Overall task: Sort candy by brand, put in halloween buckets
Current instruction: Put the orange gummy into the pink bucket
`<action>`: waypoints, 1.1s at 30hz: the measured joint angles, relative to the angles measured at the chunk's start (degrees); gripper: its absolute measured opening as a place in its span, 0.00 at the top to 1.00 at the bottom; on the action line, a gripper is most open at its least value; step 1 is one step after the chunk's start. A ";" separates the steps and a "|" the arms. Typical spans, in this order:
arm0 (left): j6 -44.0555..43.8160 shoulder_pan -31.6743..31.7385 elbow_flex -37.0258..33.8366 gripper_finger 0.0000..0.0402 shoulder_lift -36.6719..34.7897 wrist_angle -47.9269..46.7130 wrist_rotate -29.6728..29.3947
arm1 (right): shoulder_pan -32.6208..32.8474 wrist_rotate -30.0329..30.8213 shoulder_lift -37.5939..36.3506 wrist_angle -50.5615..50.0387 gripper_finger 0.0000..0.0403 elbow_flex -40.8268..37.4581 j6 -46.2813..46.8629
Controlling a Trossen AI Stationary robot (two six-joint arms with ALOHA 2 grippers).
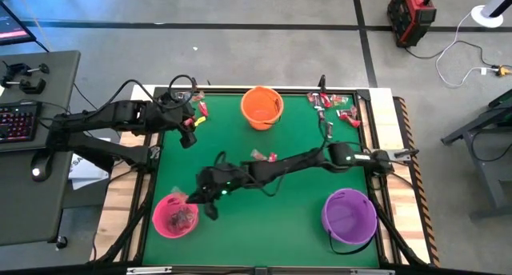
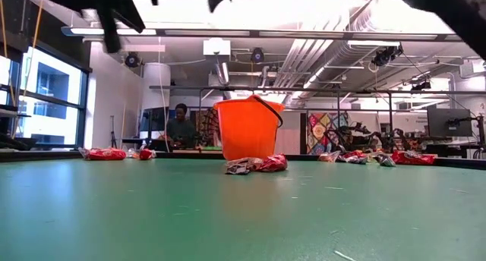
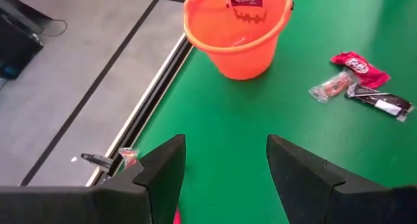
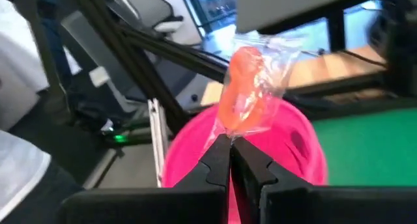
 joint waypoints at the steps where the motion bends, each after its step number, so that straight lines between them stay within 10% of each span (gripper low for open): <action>1: -0.25 0.00 0.00 0.49 0.00 0.02 0.00 | 0.02 -1.04 1.66 0.01 1.00 2.40 0.00; 12: 0.18 0.00 0.00 0.49 -0.01 0.00 0.00 | 0.60 -5.55 7.97 -2.34 0.95 9.43 6.64; 23: -0.87 0.00 -0.02 0.49 -0.02 0.00 0.01 | 0.13 -6.46 6.92 -6.94 0.48 10.93 6.05; 33: -0.82 0.00 -0.03 0.49 0.00 0.40 -0.22 | -3.18 -7.58 -3.90 -43.45 0.45 10.96 -5.16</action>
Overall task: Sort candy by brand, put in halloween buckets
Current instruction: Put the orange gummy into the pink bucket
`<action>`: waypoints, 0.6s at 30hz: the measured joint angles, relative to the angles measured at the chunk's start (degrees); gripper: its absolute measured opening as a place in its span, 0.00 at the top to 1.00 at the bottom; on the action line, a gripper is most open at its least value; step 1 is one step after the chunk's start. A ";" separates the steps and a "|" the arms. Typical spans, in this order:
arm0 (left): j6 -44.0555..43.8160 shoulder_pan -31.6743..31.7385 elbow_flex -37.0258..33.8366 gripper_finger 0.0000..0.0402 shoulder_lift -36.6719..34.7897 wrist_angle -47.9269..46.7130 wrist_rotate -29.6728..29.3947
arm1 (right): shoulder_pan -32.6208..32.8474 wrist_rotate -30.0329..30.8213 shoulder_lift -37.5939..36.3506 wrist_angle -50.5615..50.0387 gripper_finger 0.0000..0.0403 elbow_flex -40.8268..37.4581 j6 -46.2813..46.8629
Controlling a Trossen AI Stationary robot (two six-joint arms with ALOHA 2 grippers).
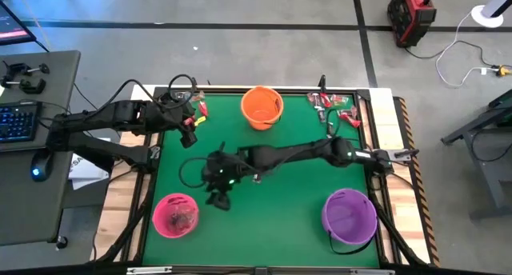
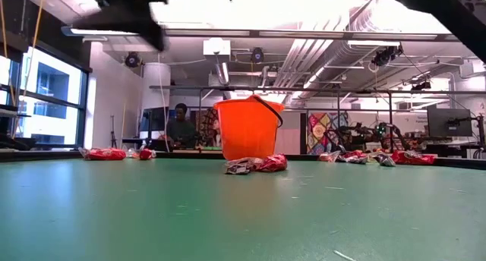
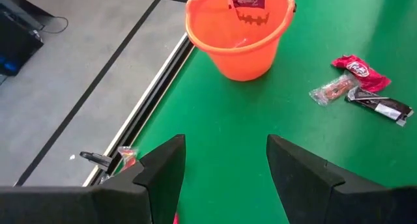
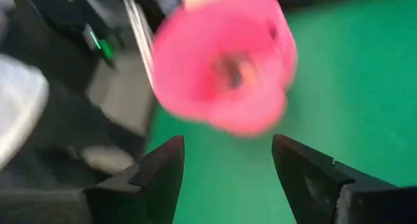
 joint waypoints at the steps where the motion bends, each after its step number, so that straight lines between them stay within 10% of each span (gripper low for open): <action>1: 0.00 0.01 -0.02 0.49 -0.02 0.38 -0.03 | -0.41 0.45 -1.36 -5.16 0.46 0.00 -1.76; 10: 0.50 4.31 -0.10 0.49 1.80 4.31 5.36 | -3.71 6.41 -7.37 -47.04 0.49 -1.83 -12.81; 18: 2.46 11.68 -5.81 0.49 7.43 12.82 16.19 | -6.36 4.84 -26.83 -40.22 0.49 -29.95 -8.73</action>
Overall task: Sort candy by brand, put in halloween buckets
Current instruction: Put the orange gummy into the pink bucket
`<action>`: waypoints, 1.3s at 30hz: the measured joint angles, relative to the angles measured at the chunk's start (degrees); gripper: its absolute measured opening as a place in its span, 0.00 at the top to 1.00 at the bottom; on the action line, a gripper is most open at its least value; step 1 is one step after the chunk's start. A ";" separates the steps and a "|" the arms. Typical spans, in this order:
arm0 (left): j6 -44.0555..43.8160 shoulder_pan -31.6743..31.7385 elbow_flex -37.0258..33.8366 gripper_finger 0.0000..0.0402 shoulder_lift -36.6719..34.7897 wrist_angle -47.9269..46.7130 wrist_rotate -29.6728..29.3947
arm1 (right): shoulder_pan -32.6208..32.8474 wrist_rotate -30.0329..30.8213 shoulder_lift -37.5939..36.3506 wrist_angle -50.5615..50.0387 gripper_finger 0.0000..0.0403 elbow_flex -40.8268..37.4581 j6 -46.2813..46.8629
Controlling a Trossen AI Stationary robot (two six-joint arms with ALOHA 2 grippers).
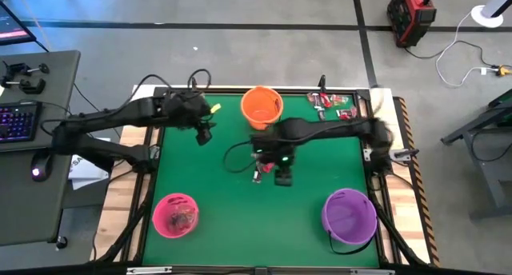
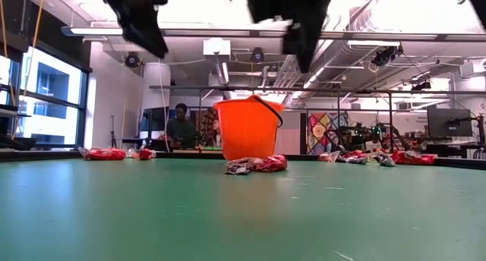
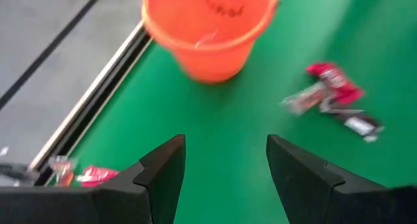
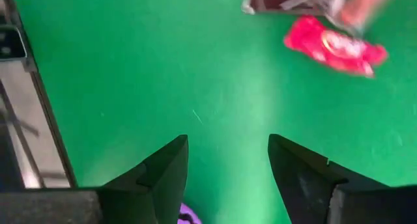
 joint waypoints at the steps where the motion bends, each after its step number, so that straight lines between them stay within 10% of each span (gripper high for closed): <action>1: -0.12 0.82 -0.53 0.49 0.90 0.37 -0.01 | -0.11 0.99 -3.78 2.88 0.49 -4.83 2.51; 9: 0.99 15.95 -1.61 0.49 12.63 1.78 0.72 | -0.35 7.65 -29.06 28.39 0.50 -36.80 17.21; 17: 4.97 34.33 10.81 0.49 32.83 -7.83 5.04 | -1.34 7.01 -38.24 48.51 0.50 -54.69 17.01; 26: 6.91 35.36 25.61 0.49 48.06 -14.18 0.39 | -3.39 4.93 -38.27 58.33 0.49 -59.57 20.45; 39: 5.65 34.66 26.82 0.49 46.61 -17.49 -5.19 | -3.55 14.65 -38.27 65.43 0.49 -59.57 24.38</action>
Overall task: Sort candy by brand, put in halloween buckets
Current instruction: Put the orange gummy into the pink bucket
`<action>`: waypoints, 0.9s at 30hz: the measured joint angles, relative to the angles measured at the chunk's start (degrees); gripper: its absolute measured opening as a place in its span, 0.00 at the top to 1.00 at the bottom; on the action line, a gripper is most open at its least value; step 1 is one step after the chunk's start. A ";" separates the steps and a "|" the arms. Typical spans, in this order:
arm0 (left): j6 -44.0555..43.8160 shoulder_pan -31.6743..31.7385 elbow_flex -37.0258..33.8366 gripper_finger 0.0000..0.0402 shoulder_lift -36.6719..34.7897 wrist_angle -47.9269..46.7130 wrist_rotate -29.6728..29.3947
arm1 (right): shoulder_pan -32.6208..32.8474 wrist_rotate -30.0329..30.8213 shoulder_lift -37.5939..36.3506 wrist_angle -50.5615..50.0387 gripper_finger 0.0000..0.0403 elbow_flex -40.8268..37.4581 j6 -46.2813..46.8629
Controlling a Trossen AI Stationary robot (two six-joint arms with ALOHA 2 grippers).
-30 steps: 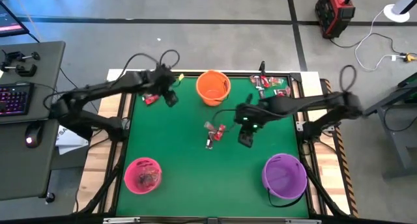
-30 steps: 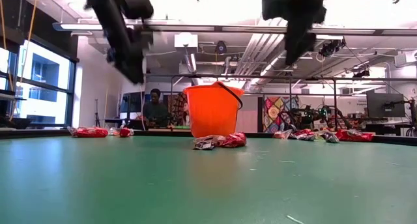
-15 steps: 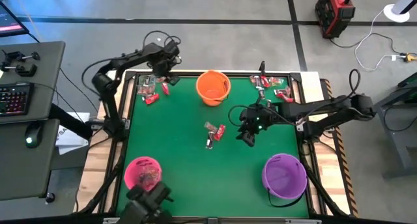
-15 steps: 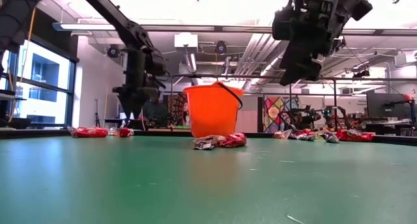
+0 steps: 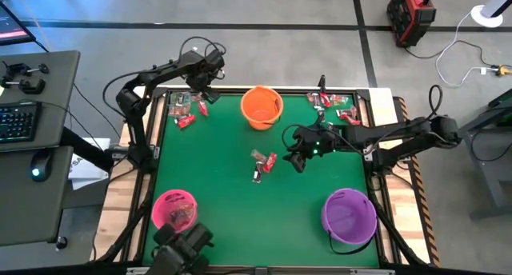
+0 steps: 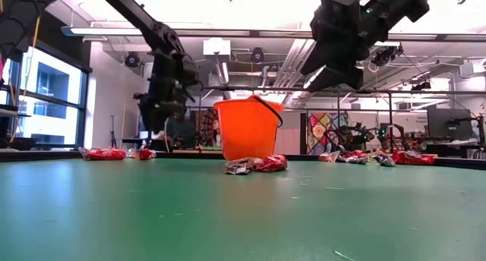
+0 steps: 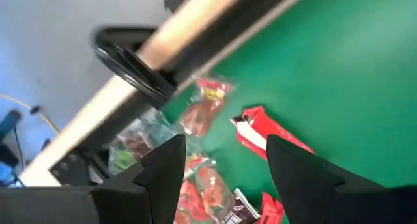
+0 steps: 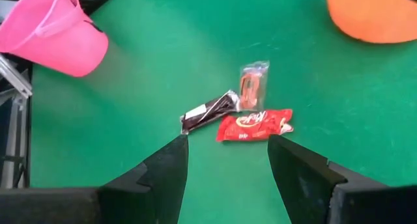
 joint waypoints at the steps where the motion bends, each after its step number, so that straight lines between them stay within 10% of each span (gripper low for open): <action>1: -0.01 0.00 0.00 0.49 -0.98 0.34 -0.04 | -0.17 -0.01 0.00 0.05 0.49 0.00 0.01; 14: -5.83 -3.40 -9.97 0.49 -8.52 0.65 4.05 | -2.25 -0.10 0.00 0.04 0.49 0.00 -1.65; 27: -12.25 -10.80 -24.18 0.49 -8.47 24.51 -8.95 | -4.69 -1.01 0.02 0.04 0.49 0.00 -3.00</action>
